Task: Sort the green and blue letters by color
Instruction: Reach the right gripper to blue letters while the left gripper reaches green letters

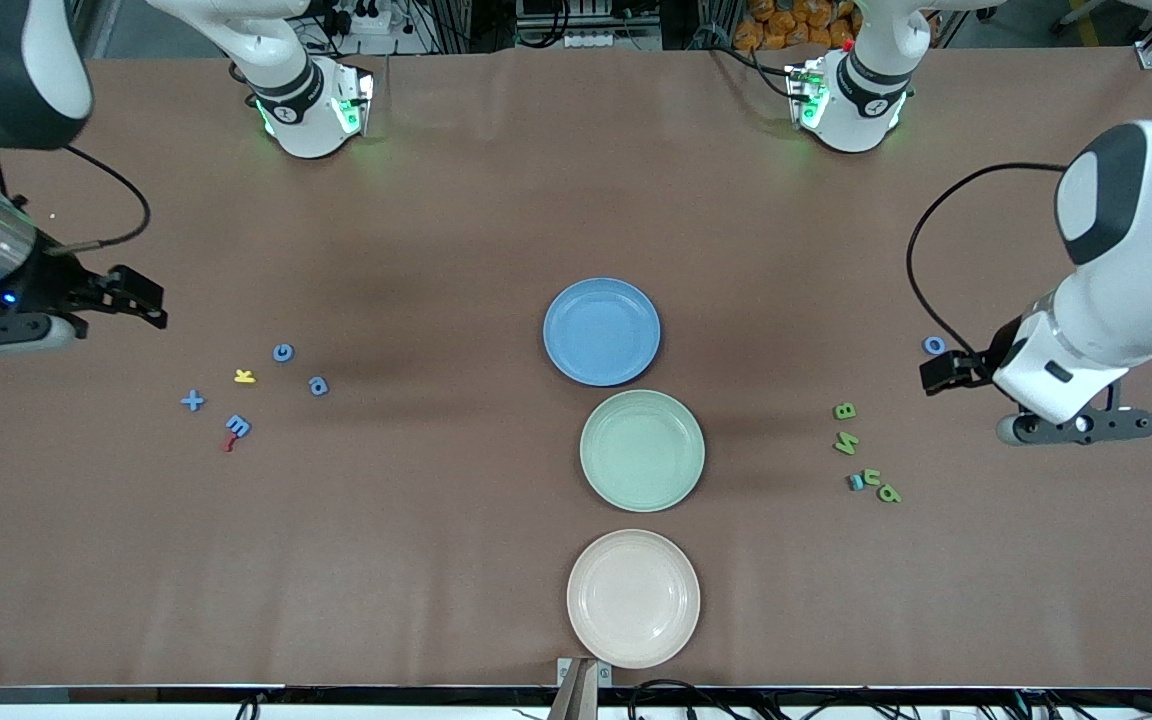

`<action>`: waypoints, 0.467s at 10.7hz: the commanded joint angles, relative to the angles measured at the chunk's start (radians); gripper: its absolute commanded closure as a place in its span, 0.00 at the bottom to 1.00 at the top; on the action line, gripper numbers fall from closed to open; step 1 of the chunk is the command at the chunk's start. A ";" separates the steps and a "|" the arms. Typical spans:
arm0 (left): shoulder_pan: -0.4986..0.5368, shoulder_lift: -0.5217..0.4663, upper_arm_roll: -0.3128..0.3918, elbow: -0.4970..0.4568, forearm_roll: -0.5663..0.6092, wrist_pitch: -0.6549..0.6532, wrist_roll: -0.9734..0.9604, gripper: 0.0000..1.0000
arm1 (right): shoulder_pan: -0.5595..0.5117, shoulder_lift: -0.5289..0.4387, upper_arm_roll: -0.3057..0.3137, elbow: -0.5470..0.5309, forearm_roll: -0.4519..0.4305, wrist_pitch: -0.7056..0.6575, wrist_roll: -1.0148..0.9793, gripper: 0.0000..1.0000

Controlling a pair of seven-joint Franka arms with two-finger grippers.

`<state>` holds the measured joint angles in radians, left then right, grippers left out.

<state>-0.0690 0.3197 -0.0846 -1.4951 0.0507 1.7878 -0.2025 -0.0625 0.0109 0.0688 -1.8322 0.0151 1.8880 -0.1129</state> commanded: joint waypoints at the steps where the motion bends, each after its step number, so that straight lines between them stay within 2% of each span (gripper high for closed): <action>1: 0.034 0.107 0.009 0.009 -0.011 0.099 -0.034 0.00 | 0.032 0.006 0.003 -0.217 0.005 0.243 0.007 0.00; 4: 0.119 0.145 0.009 -0.010 -0.050 0.162 -0.054 0.00 | 0.069 0.113 0.003 -0.269 0.005 0.318 0.016 0.01; 5: 0.136 0.169 0.009 -0.039 -0.063 0.224 -0.087 0.00 | 0.090 0.150 0.005 -0.271 0.005 0.347 0.016 0.03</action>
<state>0.0278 0.4672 -0.0723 -1.4990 0.0324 1.9315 -0.2324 -0.0065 0.0914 0.0743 -2.0980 0.0153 2.1894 -0.1082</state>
